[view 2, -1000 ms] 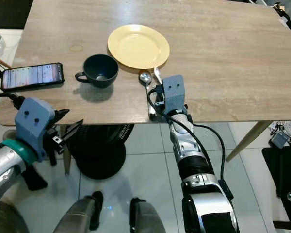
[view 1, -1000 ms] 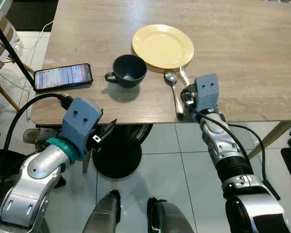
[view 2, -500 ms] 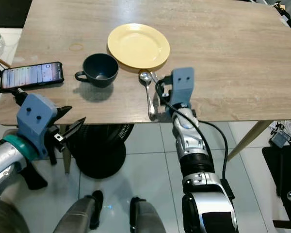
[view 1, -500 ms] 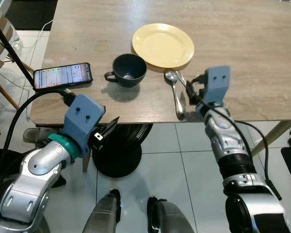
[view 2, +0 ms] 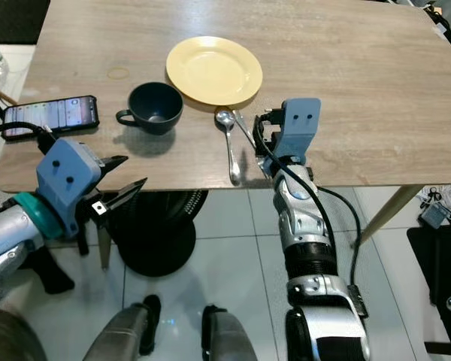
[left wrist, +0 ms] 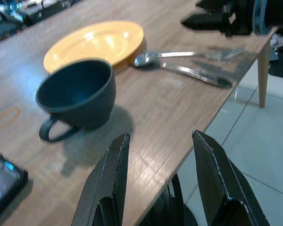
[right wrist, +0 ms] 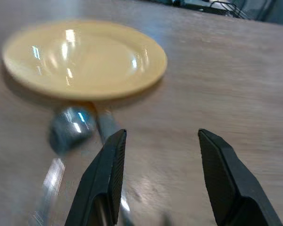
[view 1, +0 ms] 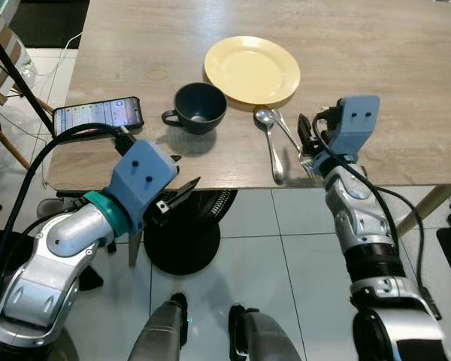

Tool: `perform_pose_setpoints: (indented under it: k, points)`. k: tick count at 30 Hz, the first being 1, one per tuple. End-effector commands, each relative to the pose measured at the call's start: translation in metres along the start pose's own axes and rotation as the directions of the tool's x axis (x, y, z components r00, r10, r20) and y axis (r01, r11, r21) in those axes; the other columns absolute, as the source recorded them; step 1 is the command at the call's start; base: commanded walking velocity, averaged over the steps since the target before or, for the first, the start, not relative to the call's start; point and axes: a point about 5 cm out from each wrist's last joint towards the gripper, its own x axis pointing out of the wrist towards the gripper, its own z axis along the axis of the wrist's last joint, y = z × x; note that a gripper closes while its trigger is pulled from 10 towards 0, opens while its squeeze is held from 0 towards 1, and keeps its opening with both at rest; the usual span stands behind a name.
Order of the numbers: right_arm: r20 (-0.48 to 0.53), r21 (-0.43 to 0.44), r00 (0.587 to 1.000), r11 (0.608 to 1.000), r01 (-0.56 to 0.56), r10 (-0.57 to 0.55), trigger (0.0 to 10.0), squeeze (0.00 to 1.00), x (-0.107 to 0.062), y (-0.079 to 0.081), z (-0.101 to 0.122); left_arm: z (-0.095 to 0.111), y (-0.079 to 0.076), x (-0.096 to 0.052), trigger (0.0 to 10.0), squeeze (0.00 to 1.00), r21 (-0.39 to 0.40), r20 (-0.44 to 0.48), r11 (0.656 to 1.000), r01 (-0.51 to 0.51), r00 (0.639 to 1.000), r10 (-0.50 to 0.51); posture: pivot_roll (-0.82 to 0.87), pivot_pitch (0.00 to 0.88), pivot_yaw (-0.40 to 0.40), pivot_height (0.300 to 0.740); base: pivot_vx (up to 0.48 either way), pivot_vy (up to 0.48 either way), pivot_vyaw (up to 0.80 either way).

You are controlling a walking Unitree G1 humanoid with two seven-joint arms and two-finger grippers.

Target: Setting the table

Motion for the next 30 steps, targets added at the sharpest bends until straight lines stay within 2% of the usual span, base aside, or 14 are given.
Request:
perform_pose_setpoints:
  k: [1, 3, 6, 12, 15, 18, 20, 22, 23, 29, 30]
  points:
    - [-0.081, -0.071, 0.996, 0.997, -0.033, 0.027, 10.0, 0.00, -0.004, -0.001, -0.017, -0.004, -0.004, 0.003, 10.0, 0.00, -0.006, -0.005, 1.000, 0.026, 1.000, -0.026, 0.10, 0.072, -0.027, 0.740, 0.000, 0.000, 0.00]
    - [-0.149, -0.087, 0.985, 0.992, -0.097, 0.083, 10.0, 0.00, -0.001, 0.004, -0.022, -0.004, -0.004, 0.004, 10.0, 0.00, -0.006, 0.000, 1.000, 0.023, 1.000, -0.023, 0.11, 0.066, -0.033, 0.740, 0.000, 0.000, 0.00]
    - [-0.182, -0.083, 0.977, 0.989, -0.125, 0.108, 10.0, 0.00, 0.003, 0.006, -0.022, -0.004, -0.004, 0.005, 10.0, 0.00, -0.009, 0.003, 1.000, 0.019, 1.000, -0.019, 0.11, 0.062, -0.039, 0.740, 0.000, 0.000, 0.00]
    - [-0.211, -0.057, 0.966, 0.984, -0.168, 0.153, 10.0, 0.00, 0.006, 0.012, -0.020, -0.004, -0.005, 0.004, 10.0, 0.00, -0.013, 0.006, 1.000, 0.019, 1.000, -0.019, 0.12, 0.057, -0.046, 0.740, 0.000, 0.000, 0.00]
    - [-0.238, -0.009, 0.945, 0.972, -0.235, 0.226, 10.0, 0.00, 0.011, 0.021, -0.015, -0.005, -0.007, 0.003, 10.0, 0.00, -0.018, 0.006, 1.000, 0.019, 1.000, -0.019, 0.12, 0.061, -0.059, 0.740, 0.000, 0.000, 0.00]
    - [-0.256, 0.006, 0.937, 0.969, -0.246, 0.239, 10.0, 0.00, 0.013, 0.023, -0.015, -0.005, -0.008, 0.002, 10.0, 0.00, -0.021, 0.006, 1.000, 0.017, 1.000, -0.017, 0.12, 0.062, -0.063, 0.740, 0.000, 0.000, 0.00]
    - [-0.304, 0.009, 0.924, 0.971, -0.239, 0.230, 5.5, 0.00, 0.015, 0.023, -0.020, -0.006, -0.010, 0.001, 10.0, 0.00, -0.026, 0.005, 1.000, 0.014, 1.000, -0.013, 0.13, 0.068, -0.073, 0.740, 0.000, 0.000, 0.00]
    - [-0.304, 0.009, 0.924, 0.971, -0.239, 0.230, 5.5, 0.00, 0.015, 0.023, -0.020, -0.006, -0.010, 0.001, 10.0, 0.00, -0.026, 0.005, 1.000, 0.014, 1.000, -0.013, 0.13, 0.068, -0.073, 0.740, 0.000, 0.000, 0.00]
    - [-0.324, 0.013, 0.919, 0.972, -0.236, 0.227, 6.2, 0.00, 0.015, 0.022, -0.023, -0.006, -0.010, 0.001, 10.0, 0.00, -0.028, 0.005, 1.000, 0.012, 1.000, -0.012, 0.13, 0.071, -0.076, 0.740, 0.000, 0.000, 0.00]
    - [-0.356, 0.030, 0.911, 0.977, -0.212, 0.209, 5.9, 0.00, 0.016, 0.017, -0.027, -0.006, -0.012, -0.002, 10.0, 0.00, -0.036, 0.004, 0.999, 0.008, 1.000, -0.008, 0.14, 0.081, -0.083, 0.740, 0.000, 0.000, 0.00]
    - [-0.361, 0.034, 0.911, 0.979, -0.199, 0.198, 7.3, 0.00, 0.017, 0.015, -0.028, -0.006, -0.013, -0.003, 10.0, 0.00, -0.038, 0.002, 0.999, 0.007, 1.000, -0.007, 0.14, 0.087, -0.082, 0.740, 0.000, 0.000, 0.00]
